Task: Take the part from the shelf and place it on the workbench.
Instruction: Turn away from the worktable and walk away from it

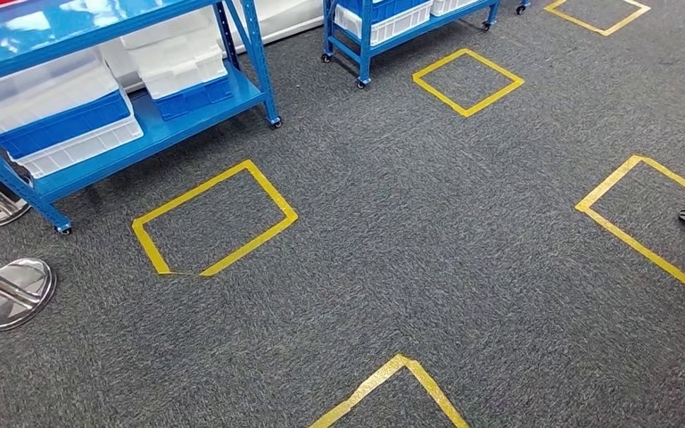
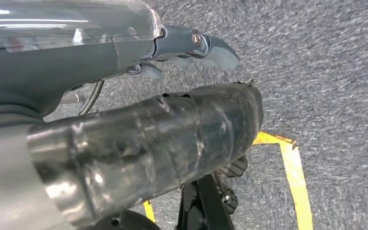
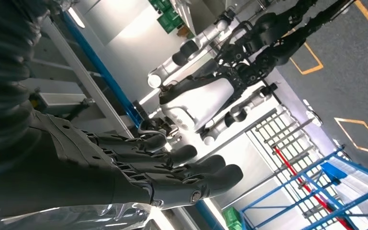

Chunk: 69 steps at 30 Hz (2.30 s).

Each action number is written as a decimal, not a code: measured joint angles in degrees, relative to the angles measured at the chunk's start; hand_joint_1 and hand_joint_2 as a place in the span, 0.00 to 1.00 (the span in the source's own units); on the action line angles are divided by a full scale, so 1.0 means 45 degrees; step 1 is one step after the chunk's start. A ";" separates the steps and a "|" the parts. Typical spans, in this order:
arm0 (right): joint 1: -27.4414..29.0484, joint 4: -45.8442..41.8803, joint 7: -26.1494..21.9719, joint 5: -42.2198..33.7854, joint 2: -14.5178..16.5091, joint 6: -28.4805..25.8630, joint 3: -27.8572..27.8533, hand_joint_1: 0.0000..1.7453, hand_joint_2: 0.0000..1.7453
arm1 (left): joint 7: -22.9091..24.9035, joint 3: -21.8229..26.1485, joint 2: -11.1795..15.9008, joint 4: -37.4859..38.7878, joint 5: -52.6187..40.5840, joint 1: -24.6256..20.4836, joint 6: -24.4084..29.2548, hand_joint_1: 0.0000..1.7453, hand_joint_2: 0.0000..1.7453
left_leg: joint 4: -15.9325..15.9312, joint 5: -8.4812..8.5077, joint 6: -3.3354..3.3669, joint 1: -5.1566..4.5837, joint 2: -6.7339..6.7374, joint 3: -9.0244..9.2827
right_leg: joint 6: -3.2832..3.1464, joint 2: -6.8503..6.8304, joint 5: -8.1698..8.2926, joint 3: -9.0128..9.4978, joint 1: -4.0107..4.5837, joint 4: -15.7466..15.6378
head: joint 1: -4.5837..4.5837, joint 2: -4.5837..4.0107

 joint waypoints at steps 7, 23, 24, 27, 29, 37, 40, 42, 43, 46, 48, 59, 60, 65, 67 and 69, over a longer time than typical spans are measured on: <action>-0.0001 0.0004 0.0000 0.0000 -0.0005 0.0002 -0.0006 0.00 1.00 | -0.0005 -0.0002 0.0002 0.0000 0.0000 -0.0026 0.0000 0.00 0.00 | -0.3476 0.1438 0.0290 -0.0068 0.0003 0.1608 | 0.0282 0.0011 0.0002 0.0043 0.0065 -0.0016 | 0.0001 -0.0001; -0.0004 0.0004 0.0002 0.0002 0.0006 0.0003 -0.0005 0.00 1.00 | 0.0000 -0.0002 -0.0006 0.0000 0.0000 -0.0030 -0.0001 0.00 0.00 | -0.3425 0.1343 0.0262 -0.0131 0.0020 0.1657 | 0.0212 0.0019 -0.0042 0.0045 0.0082 0.0018 | 0.0025 0.0000; -0.0002 0.0002 0.0001 0.0002 0.0001 0.0001 -0.0005 0.00 1.00 | 0.0000 -0.0002 -0.0010 0.0000 0.0000 -0.0032 -0.0002 0.00 0.00 | -0.3248 0.1188 0.0188 -0.0128 0.0011 0.1587 | 0.0135 0.0011 -0.0017 0.0056 0.0044 -0.0024 | 0.0024 0.0000; -0.0001 0.0000 0.0001 0.0002 -0.0007 -0.0001 -0.0005 0.00 1.00 | 0.0000 -0.0002 -0.0013 0.0000 0.0000 -0.0028 -0.0001 0.00 0.00 | -0.1226 0.0053 0.0001 -0.0055 -0.0006 0.0655 | -0.0005 -0.0013 0.0025 0.0047 0.0011 -0.0075 | 0.0018 0.0000; 0.0002 0.0000 0.0000 0.0000 -0.0005 -0.0001 -0.0005 0.00 1.00 | 0.0000 0.0000 -0.0008 0.0000 0.0000 -0.0013 0.0000 0.00 0.00 | 0.0148 -0.0374 -0.0050 -0.0017 -0.0006 -0.0026 | -0.0012 -0.0017 0.0023 0.0032 0.0015 -0.0065 | 0.0018 0.0000; 0.0000 0.0000 0.0000 0.0000 -0.0007 0.0000 -0.0009 0.00 1.00 | -0.0005 -0.0001 0.0001 0.0000 0.0000 -0.0012 0.0000 0.00 0.00 | -0.3485 0.1489 0.0253 -0.0081 -0.0001 0.1554 | 0.0246 -0.0008 0.0005 0.0105 0.0084 -0.0068 | 0.0022 0.0000; -0.0008 0.0000 0.0002 0.0002 -0.0007 -0.0001 -0.0013 0.00 1.00 | -0.0003 -0.0001 0.0001 0.0000 0.0000 -0.0014 0.0000 0.00 0.00 | -0.3733 0.1667 0.0485 -0.0018 0.0038 0.1641 | 0.0421 -0.0009 -0.0350 -0.0028 0.0034 0.0327 | 0.0039 0.0000; -0.0009 -0.0002 0.0002 0.0002 -0.0004 0.0002 -0.0012 0.00 1.00 | -0.0001 0.0000 -0.0001 0.0000 0.0000 -0.0009 0.0000 0.00 0.00 | -0.3801 0.1720 0.0557 -0.0013 0.0058 0.1643 | 0.0491 -0.0014 -0.1166 -0.0653 0.0022 0.1703 | 0.0051 0.0000; -0.0006 -0.0002 0.0001 0.0001 0.0001 0.0005 -0.0007 0.00 1.00 | 0.0000 0.0000 -0.0002 0.0000 0.0000 -0.0009 0.0000 0.00 0.00 | -0.3789 0.1722 0.0565 -0.0026 0.0060 0.1620 | 0.0524 -0.0013 -0.1539 -0.1056 0.0018 0.2549 | 0.0053 0.0000; 0.0003 0.0000 0.0000 0.0000 0.0019 0.0009 0.0004 0.00 1.00 | 0.0000 -0.0004 -0.0004 0.0000 0.0000 -0.0007 0.0000 0.00 0.00 | -0.3730 0.1691 0.0573 -0.0056 0.0053 0.1619 | 0.0544 -0.0015 -0.1318 -0.1251 0.0015 0.2996 | 0.0052 0.0000; -0.0002 0.0000 0.0000 0.0000 0.0021 0.0007 0.0002 0.00 1.00 | 0.0000 -0.0005 -0.0004 0.0000 0.0000 -0.0007 0.0000 0.00 0.00 | -0.3665 0.1627 0.0542 -0.0061 0.0045 0.1652 | 0.0485 -0.0015 -0.0470 -0.0403 0.0022 0.1297 | 0.0051 0.0000; 0.0005 -0.0001 0.0000 0.0000 -0.0009 -0.0001 -0.0005 0.00 1.00 | 0.0000 0.0000 -0.0011 0.0000 0.0000 -0.0010 0.0000 0.00 0.00 | -0.0182 -0.0231 -0.0025 -0.0014 -0.0003 0.0060 | -0.0039 -0.0029 0.0026 0.0137 0.0046 -0.0173 | 0.0039 -0.0001; 0.0005 -0.0001 0.0000 0.0000 -0.0007 -0.0001 -0.0004 0.00 1.00 | 0.0000 0.0000 -0.0008 0.0000 0.0000 -0.0001 0.0000 0.00 0.00 | 0.0128 -0.0217 -0.0037 -0.0003 -0.0003 -0.0091 | -0.0042 -0.0029 0.0018 0.0137 0.0046 -0.0161 | 0.0038 0.0000; 0.0002 0.0000 0.0000 0.0000 -0.0007 -0.0001 -0.0005 0.00 1.00 | 0.0000 -0.0004 -0.0002 0.0000 0.0000 0.0001 0.0000 0.00 0.00 | -0.3173 0.1472 0.0177 -0.0029 0.0004 0.1468 | 0.0049 -0.0010 -0.0047 0.0225 0.0096 -0.0125 | 0.0041 0.0000; 0.0003 0.0000 0.0000 0.0000 -0.0005 0.0000 -0.0005 0.00 1.00 | 0.0000 -0.0005 0.0001 0.0000 0.0000 -0.0014 0.0000 0.00 0.00 | -0.3521 0.1476 0.0243 -0.0066 0.0002 0.1617 | 0.0171 -0.0011 -0.0027 0.0191 0.0120 -0.0130 | 0.0043 -0.0001; 0.0005 0.0000 0.0000 0.0000 -0.0006 0.0001 -0.0007 0.00 1.00 | -0.0002 -0.0005 0.0001 0.0000 0.0000 -0.0029 0.0000 0.00 0.00 | -0.3684 0.1583 0.0367 -0.0043 0.0012 0.1665 | 0.0311 -0.0010 -0.0052 0.0194 0.0092 -0.0127 | 0.0045 -0.0001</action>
